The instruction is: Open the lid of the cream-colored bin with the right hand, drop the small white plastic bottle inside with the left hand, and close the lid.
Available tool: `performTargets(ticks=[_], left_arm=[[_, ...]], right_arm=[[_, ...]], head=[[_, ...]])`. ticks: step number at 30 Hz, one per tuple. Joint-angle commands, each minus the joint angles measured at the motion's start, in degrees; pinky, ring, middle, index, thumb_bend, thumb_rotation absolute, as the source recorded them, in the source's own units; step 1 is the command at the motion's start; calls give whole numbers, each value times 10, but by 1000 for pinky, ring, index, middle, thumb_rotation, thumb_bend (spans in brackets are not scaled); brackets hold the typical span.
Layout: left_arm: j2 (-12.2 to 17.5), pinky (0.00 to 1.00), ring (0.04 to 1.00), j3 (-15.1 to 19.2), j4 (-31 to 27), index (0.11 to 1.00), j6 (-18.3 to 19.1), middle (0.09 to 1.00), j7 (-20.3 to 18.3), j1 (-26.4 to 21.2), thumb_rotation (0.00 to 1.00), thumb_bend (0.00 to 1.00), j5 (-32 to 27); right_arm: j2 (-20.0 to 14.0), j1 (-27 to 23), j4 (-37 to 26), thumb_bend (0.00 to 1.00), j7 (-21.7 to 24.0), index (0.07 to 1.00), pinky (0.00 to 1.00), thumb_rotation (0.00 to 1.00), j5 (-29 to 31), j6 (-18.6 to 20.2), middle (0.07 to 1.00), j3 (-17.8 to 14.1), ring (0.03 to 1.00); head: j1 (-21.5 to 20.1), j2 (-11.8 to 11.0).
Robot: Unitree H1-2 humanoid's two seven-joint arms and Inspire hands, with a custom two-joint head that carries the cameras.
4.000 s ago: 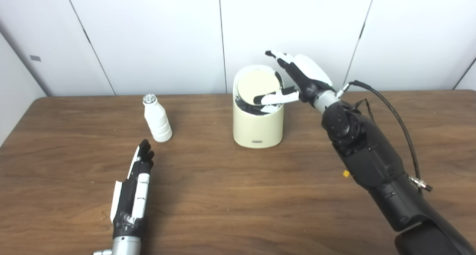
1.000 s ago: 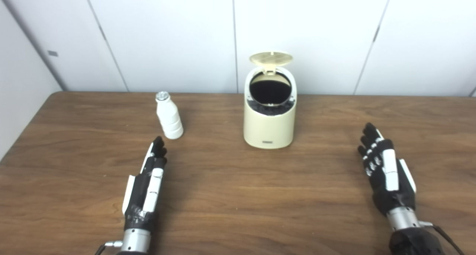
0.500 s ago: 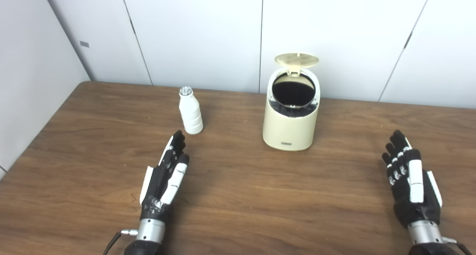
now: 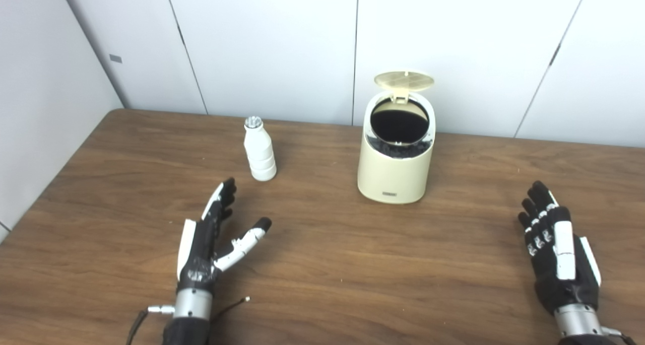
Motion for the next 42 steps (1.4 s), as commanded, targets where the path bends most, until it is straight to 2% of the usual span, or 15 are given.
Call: performTargets(ticks=[1, 10, 15, 22, 29, 42], left_arm=[[16, 969, 945, 4, -24, 966, 8, 946, 0, -29, 329, 909, 8], [71, 1000, 994, -6, -36, 982, 103, 969, -17, -89, 374, 914, 81], [95, 880, 936, -10, -18, 967, 136, 949, -25, -122, 359, 923, 104], [131, 812, 910, -26, 61, 946, 153, 934, -28, -177, 387, 938, 128], [151, 828, 906, -44, 139, 928, 116, 927, -15, -224, 356, 950, 130], [175, 812, 893, -84, 187, 888, 118, 881, -26, -267, 297, 965, 148]], right_arm=[[-6, -4, -20, 632, 2, 939, 1000, 884, 2, -3, 988, 0, 994], [-11, -11, -11, 644, 7, 945, 1000, 880, 9, -2, 989, 1, 998], [-7, -11, -16, 651, -1, 935, 1000, 870, 2, 4, 982, 3, 996], [-11, -11, -12, 624, -3, 929, 1000, 899, -21, -7, 971, 10, 985], [-12, -12, -13, 622, 1, 937, 1000, 882, -19, -7, 966, 8, 978], [-13, -15, -12, 611, 1, 951, 1000, 896, -29, -11, 965, 13, 976]], head=[[0, 1], [-2, 5], [-2, 6], [-5, 8], [-5, 10], [-12, 14]])
